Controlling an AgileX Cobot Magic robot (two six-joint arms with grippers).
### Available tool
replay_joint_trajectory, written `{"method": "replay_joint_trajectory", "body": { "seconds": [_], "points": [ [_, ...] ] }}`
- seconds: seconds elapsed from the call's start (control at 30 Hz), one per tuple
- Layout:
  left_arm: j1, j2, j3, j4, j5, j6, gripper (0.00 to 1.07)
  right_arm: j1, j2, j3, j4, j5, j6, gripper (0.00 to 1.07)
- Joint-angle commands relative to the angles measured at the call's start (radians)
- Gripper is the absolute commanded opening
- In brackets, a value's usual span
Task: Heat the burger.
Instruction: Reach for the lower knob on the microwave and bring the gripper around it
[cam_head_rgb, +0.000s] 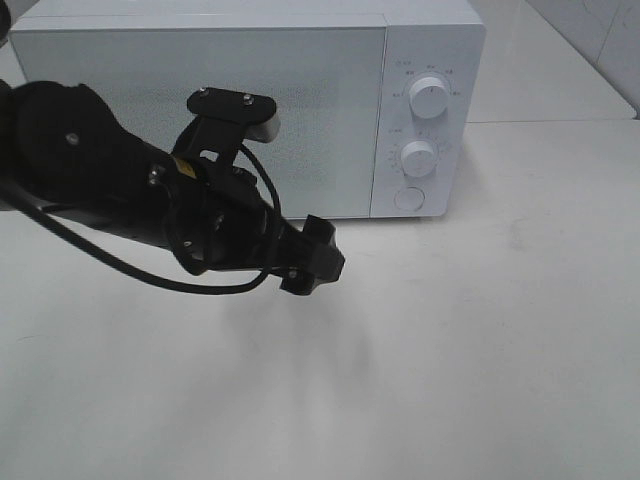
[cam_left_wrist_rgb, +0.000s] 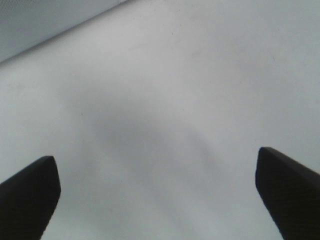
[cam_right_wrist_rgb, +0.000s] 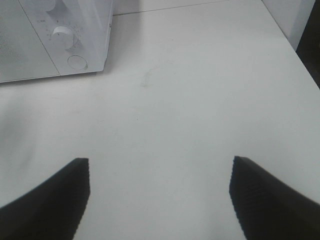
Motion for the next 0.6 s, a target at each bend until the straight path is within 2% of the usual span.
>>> {"method": "replay_joint_trajectory", "body": {
  "seconds": [0.03, 0.1, 0.13, 0.17, 0.2, 0.23, 0.27, 0.33, 0.37, 0.4, 0.43, 0.5, 0.57, 0.6],
  "points": [
    [0.030, -0.041, 0.002, 0.014, 0.106, -0.006, 1.01, -0.008, -0.026, 0.002, -0.005, -0.008, -0.010, 0.76],
    [0.042, -0.052, 0.002, 0.015, 0.137, -0.006, 1.01, -0.008, -0.026, 0.002, -0.005, -0.008, -0.010, 0.76],
    [0.081, -0.082, 0.002, 0.029, 0.215, -0.025, 1.01, -0.008, -0.026, 0.002, -0.005, -0.008, -0.010, 0.76],
    [0.116, -0.116, 0.002, 0.061, 0.293, -0.068, 1.01, -0.008, -0.026, 0.002, -0.005, -0.008, -0.010, 0.76],
    [0.116, -0.116, 0.002, 0.061, 0.293, -0.068, 1.01, -0.008, -0.026, 0.002, -0.005, -0.008, -0.010, 0.76],
    [0.135, -0.132, 0.002, 0.088, 0.322, -0.088, 1.01, -0.008, -0.026, 0.002, -0.005, -0.008, -0.010, 0.76],
    [0.168, -0.165, 0.002, 0.147, 0.396, -0.135, 1.01, -0.008, -0.026, 0.002, -0.005, -0.008, -0.010, 0.76],
    [0.185, -0.181, 0.002, 0.183, 0.426, -0.153, 1.01, -0.008, -0.026, 0.002, -0.005, -0.008, -0.010, 0.76],
    [0.218, -0.220, 0.002, 0.247, 0.499, -0.194, 1.01, -0.008, -0.026, 0.002, -0.005, -0.008, -0.010, 0.76],
    [0.218, -0.220, 0.002, 0.247, 0.499, -0.194, 1.01, -0.008, -0.026, 0.002, -0.005, -0.008, -0.010, 0.76],
    [0.256, -0.261, 0.002, 0.298, 0.564, -0.227, 1.01, -0.008, -0.026, 0.002, -0.005, -0.008, -0.010, 0.76],
    [0.273, -0.279, 0.002, 0.312, 0.590, -0.235, 1.01, -0.008, -0.026, 0.002, -0.005, -0.008, -0.010, 0.76],
    [0.344, -0.338, 0.002, 0.337, 0.666, -0.238, 1.01, -0.008, -0.026, 0.002, -0.005, -0.008, -0.010, 0.76],
    [0.344, -0.338, 0.002, 0.337, 0.666, -0.238, 1.01, -0.008, -0.026, 0.002, -0.005, -0.008, -0.010, 0.76]
  ]
}}
